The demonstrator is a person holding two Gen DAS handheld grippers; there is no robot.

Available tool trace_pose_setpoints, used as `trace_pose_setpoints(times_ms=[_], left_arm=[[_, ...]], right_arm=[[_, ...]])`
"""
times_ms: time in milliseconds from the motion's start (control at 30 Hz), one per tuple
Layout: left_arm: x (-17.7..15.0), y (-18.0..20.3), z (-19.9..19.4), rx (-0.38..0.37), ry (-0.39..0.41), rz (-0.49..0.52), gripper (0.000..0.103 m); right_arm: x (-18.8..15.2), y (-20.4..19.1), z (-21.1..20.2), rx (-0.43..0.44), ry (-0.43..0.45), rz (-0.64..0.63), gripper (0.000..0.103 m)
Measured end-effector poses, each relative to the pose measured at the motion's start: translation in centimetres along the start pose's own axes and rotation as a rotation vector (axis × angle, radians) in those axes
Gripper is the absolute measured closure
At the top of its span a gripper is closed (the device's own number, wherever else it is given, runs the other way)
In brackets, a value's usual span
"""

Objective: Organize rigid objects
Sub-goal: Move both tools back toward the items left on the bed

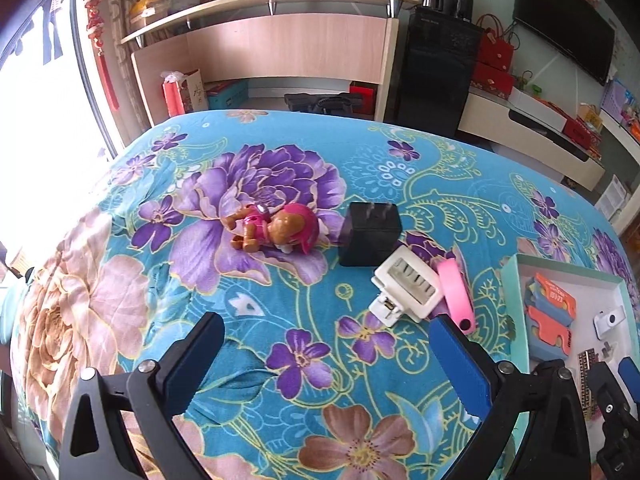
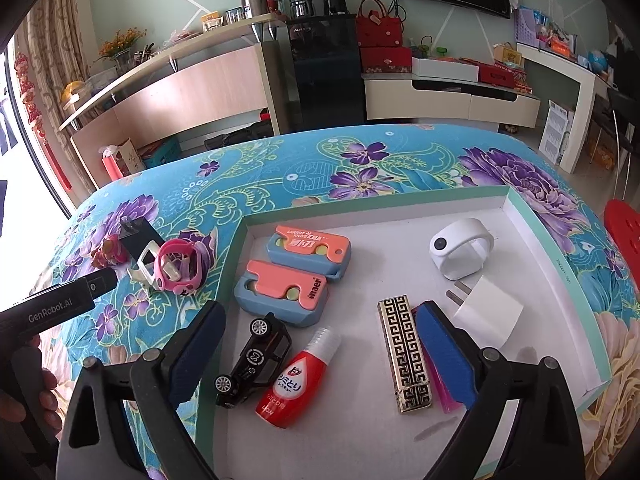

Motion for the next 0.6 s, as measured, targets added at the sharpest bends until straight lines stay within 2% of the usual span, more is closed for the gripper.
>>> trace_pose_setpoints(times_ms=[200, 433, 600], left_arm=[[0.4, -3.2, -0.1, 0.022, 0.010, -0.080, 0.000], [0.5, -6.0, 0.1, 0.039, 0.014, -0.142, 0.000], [0.8, -8.0, 0.3, 0.062, 0.023, -0.173, 0.000]], right_arm=[[0.5, -1.0, -0.4, 0.004, 0.024, -0.007, 0.006], [0.5, -2.8, 0.0, -0.037, 0.012, -0.090, 0.006], [1.5, -4.8, 0.0, 0.002, 0.013, -0.107, 0.006]])
Point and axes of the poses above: each gripper's, at about its wrist camera, not at the fingertips, and z roughly the way its jaws point, y to its right, x to its top, the point moved 7 cm from there along z, roughly the way its jaws point, and after that the axes turned 3 degrees about -x, right-handed, at the moved point
